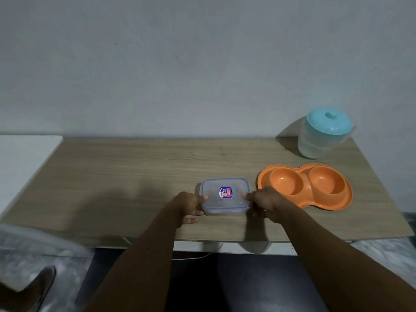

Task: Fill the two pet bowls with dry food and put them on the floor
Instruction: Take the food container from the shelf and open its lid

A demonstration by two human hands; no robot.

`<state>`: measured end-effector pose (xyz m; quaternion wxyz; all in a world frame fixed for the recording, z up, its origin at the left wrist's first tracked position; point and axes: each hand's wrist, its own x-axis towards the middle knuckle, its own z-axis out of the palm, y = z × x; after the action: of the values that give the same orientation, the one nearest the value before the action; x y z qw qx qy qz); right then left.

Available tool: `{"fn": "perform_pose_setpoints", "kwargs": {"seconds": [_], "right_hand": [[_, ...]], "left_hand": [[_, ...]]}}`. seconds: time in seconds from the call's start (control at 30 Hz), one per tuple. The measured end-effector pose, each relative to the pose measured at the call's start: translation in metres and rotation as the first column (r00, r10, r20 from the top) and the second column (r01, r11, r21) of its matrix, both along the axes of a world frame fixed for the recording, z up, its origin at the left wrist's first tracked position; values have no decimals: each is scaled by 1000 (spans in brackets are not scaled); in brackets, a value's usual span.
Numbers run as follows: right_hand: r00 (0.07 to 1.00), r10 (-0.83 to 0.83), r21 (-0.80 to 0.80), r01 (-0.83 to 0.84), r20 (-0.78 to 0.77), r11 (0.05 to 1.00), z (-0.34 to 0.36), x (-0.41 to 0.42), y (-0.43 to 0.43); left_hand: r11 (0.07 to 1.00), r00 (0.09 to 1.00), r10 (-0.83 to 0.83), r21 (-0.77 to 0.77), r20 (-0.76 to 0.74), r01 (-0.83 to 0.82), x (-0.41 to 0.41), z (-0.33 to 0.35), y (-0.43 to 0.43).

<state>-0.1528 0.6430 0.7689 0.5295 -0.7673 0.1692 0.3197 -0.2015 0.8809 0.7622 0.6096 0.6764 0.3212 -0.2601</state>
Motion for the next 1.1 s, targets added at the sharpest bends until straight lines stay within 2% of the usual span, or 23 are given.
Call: {"fn": "perform_pose_setpoints", "kwargs": {"seconds": [0.13,0.3,0.43,0.5,0.6,0.67,0.7,0.77,0.83,0.9,0.93,1.0,1.1], "right_hand": [[993,4,62,3,-117,998,-2,3,-2],[983,39,114,-19,-181,993,2,6,-5],[999,43,-14,-43,9,999,10,9,3],[989,58,-89,-46,134,995,10,15,8],[907,125,-253,-21,403,967,8,24,19],[854,122,-232,-1,505,973,6,24,27],[845,68,-170,28,531,985,6,23,31],[848,-89,-22,118,522,993,7,18,35],[862,-198,60,193,467,979,6,10,37],[876,-251,50,254,412,966,-2,-2,38],[884,-276,26,288,376,957,-7,-8,39],[898,-326,-7,343,294,939,-17,-20,40],[912,-338,-17,351,231,936,-19,-23,40]], "left_hand": [[998,999,-33,-61,5,33,3,-5,6],[994,990,-109,35,87,106,9,-3,12],[984,984,-178,6,28,178,6,-2,16],[957,957,-286,35,-57,288,4,2,17],[867,862,-470,85,-193,492,5,6,19],[849,856,-494,124,-152,513,10,7,17],[877,887,-456,131,-75,462,12,8,14],[948,950,-298,148,95,283,17,10,6],[958,959,-215,231,183,171,20,6,-1],[935,957,-240,305,162,183,19,-3,-7],[936,961,-249,286,117,208,16,-5,-11],[952,968,-251,181,11,245,12,-4,-19],[971,971,-230,51,-68,234,6,1,-25]]}}
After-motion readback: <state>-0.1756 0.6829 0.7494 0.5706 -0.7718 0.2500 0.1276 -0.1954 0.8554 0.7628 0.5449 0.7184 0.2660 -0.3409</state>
